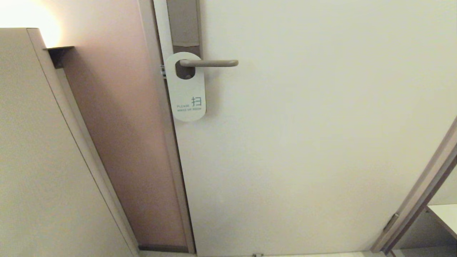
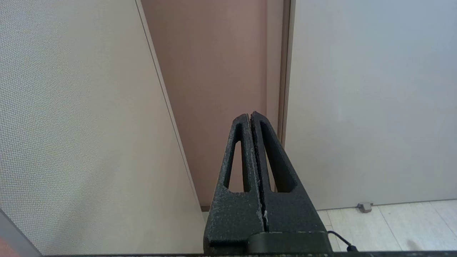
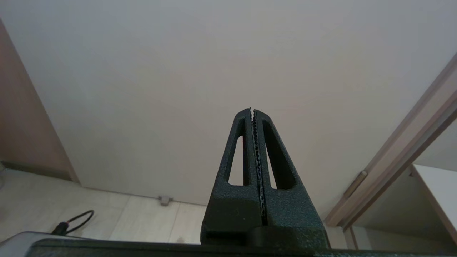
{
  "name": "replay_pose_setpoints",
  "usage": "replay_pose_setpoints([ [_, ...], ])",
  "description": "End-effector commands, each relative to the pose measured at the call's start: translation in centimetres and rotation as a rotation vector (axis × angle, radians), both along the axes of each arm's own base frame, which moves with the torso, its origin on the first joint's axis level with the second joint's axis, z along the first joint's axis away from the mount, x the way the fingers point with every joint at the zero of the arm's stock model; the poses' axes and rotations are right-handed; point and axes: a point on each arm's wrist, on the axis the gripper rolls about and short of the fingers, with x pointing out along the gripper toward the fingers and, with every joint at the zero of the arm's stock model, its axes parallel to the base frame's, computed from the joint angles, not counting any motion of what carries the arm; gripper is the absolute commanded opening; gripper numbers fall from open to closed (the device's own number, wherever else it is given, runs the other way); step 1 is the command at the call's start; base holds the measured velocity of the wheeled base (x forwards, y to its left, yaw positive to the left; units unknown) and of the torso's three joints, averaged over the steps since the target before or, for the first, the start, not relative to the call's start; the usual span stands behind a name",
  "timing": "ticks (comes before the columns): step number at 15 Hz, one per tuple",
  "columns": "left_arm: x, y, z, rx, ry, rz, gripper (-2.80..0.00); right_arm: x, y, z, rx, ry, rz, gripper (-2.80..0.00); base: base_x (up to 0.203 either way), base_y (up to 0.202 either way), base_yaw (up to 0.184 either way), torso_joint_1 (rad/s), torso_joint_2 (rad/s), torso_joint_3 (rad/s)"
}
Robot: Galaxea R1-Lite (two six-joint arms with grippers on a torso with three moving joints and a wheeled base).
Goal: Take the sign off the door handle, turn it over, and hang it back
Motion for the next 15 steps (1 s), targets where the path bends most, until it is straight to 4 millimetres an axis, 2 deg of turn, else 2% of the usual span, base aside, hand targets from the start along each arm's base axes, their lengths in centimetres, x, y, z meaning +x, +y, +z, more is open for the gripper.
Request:
replay_pose_setpoints([
  [1, 0.01, 0.00, 0.00, 0.000, 0.001, 0.000, -2.80, -0.32, 0.00, -0.09, -0.001, -0.041, 0.000, -2.80, 0.000, 0.000, 0.000, 0.000, 0.00, 0.000],
  [15, 0.01, 0.00, 0.00, 0.000, 0.001, 0.000, -2.80, -0.42, 0.00, -0.13, 0.002, -0.053, 0.000, -2.80, 0.000, 0.000, 0.000, 0.000, 0.00, 0.000],
])
